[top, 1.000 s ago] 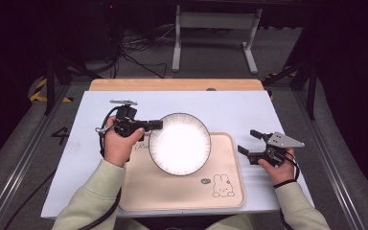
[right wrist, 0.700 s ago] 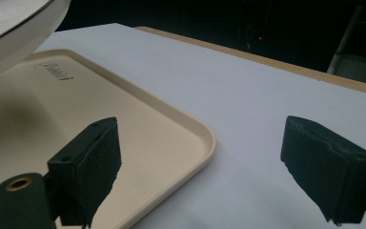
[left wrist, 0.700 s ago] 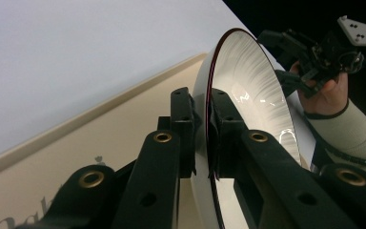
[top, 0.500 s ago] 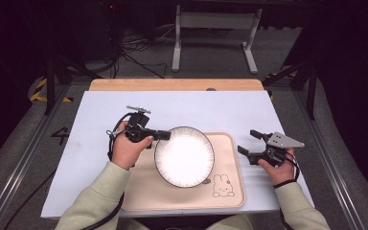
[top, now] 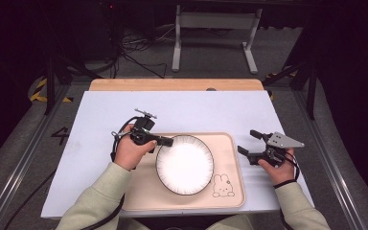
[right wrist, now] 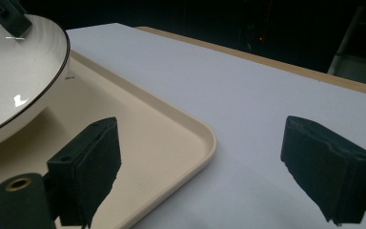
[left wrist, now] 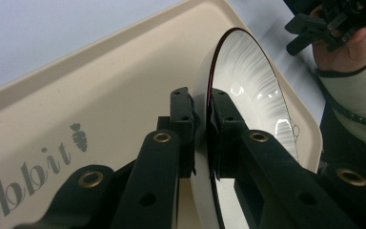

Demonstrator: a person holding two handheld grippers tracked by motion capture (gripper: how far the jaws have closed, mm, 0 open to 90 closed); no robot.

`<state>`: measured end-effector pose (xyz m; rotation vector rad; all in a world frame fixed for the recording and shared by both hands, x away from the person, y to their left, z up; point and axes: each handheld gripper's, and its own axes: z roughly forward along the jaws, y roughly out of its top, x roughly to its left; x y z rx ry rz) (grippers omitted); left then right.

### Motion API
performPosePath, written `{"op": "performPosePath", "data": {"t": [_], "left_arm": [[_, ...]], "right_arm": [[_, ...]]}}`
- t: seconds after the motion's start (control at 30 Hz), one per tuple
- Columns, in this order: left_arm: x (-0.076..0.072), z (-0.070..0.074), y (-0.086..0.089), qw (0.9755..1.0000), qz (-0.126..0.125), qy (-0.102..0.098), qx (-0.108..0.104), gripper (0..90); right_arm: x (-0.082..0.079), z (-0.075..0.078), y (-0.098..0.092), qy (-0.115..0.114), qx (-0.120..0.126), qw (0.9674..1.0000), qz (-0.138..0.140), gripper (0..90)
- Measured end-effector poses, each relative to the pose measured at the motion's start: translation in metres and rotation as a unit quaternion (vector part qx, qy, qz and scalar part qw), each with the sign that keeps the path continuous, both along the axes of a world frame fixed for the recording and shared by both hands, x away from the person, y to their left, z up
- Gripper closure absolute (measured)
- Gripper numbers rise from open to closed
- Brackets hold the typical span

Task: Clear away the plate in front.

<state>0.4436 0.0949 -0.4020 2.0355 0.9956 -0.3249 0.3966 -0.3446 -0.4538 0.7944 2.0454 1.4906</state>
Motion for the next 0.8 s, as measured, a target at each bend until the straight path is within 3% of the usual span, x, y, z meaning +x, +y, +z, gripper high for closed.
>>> {"op": "performPosePath", "data": {"t": [0.47,0.8], "left_arm": [[0.004,-0.009,-0.004,0.9996,-0.011,0.024,0.003,81.9],[0.008,-0.015,-0.005,0.9996,-0.017,0.023,-0.005,82.1]], "right_arm": [[0.0,0.0,0.0,-0.001,0.003,1.0,0.001,13.7],[0.0,0.0,0.0,-0.001,0.003,1.0,0.0,13.7]]}}
